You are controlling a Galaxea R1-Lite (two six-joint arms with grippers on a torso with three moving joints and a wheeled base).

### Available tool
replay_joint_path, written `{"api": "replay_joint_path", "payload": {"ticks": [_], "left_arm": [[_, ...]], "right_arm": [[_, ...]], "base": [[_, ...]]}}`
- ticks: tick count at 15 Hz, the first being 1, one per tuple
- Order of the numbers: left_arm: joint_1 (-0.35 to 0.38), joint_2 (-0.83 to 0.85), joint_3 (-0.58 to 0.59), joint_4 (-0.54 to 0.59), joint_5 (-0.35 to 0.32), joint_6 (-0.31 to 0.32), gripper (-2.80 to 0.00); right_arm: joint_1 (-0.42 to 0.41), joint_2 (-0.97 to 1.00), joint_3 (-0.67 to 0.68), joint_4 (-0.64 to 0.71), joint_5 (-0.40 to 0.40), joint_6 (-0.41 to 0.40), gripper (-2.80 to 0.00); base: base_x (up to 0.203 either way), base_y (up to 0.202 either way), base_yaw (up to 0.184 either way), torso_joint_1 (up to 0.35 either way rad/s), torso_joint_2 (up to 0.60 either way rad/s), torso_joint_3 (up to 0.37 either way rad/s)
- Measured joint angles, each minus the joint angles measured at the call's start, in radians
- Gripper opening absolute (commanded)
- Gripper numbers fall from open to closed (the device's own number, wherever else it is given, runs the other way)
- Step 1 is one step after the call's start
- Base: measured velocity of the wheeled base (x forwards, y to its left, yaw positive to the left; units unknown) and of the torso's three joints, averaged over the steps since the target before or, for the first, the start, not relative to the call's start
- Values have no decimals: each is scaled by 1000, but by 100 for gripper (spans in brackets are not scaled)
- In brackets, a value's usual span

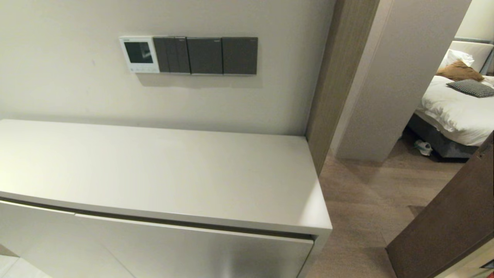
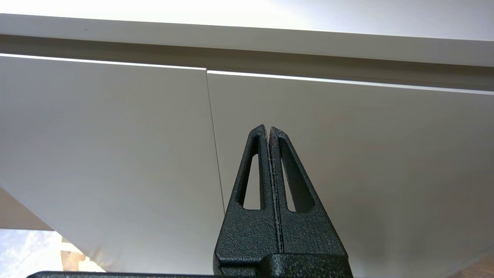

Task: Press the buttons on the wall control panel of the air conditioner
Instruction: Turn on the central air conditioner

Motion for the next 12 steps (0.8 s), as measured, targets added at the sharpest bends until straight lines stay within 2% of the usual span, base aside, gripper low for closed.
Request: {"api": "replay_joint_path", "payload": {"ticks": [12], "left_arm": [[0, 0, 0, 0, -1, 6, -280]], "right_arm": [[0, 0, 0, 0, 0, 0, -280]], "base": [[0, 0, 0, 0, 0, 0]]}}
